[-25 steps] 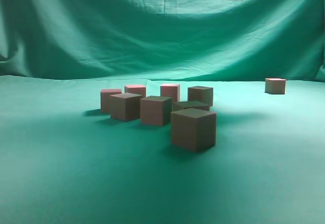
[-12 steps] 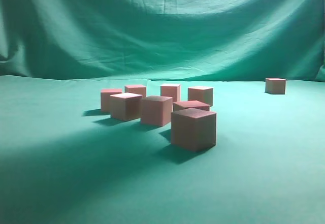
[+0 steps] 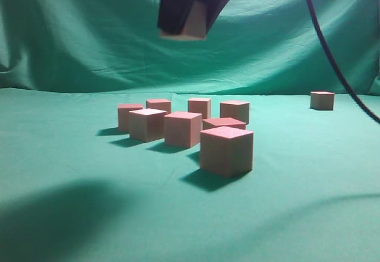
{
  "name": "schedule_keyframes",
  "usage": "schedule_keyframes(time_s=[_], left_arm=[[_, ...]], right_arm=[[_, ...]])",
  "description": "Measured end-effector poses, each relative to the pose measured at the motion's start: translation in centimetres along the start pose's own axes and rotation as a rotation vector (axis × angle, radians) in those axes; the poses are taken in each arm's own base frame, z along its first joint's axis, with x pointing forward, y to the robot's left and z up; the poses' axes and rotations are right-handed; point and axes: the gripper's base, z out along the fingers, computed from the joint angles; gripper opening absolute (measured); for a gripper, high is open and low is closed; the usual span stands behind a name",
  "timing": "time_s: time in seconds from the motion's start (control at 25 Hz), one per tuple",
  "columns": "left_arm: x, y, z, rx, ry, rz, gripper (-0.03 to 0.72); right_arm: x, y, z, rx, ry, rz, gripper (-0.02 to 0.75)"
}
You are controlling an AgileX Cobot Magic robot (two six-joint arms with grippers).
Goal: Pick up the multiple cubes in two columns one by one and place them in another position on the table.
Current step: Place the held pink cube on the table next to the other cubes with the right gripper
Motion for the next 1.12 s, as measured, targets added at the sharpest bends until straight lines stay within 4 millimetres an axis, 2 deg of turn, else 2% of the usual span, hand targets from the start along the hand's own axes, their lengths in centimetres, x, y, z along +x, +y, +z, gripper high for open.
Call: schedule_keyframes(time_s=[0.2, 0.48, 0.6, 0.88, 1.12], left_arm=[[0.0, 0.0, 0.0, 0.0, 0.0, 0.0, 0.0], [0.0, 0.0, 0.0, 0.0, 0.0, 0.0, 0.0], [0.0, 0.0, 0.0, 0.0, 0.0, 0.0, 0.0], [0.0, 0.0, 0.0, 0.0, 0.0, 0.0, 0.0], [0.0, 0.0, 0.0, 0.0, 0.0, 0.0, 0.0]], right_arm=[[1.3, 2.2, 1.5, -0.09, 0.036, -0.185, 0.256], [3.0, 4.1, 3.2, -0.153, 0.07, -0.414, 0.256], [3.0, 4.2, 3.6, -0.157, 0.058, -0.434, 0.256], [3.0, 4.4, 6.5, -0.177, 0.076, -0.433, 0.256], [3.0, 4.1, 8.0, -0.168, 0.091, -0.432, 0.256]])
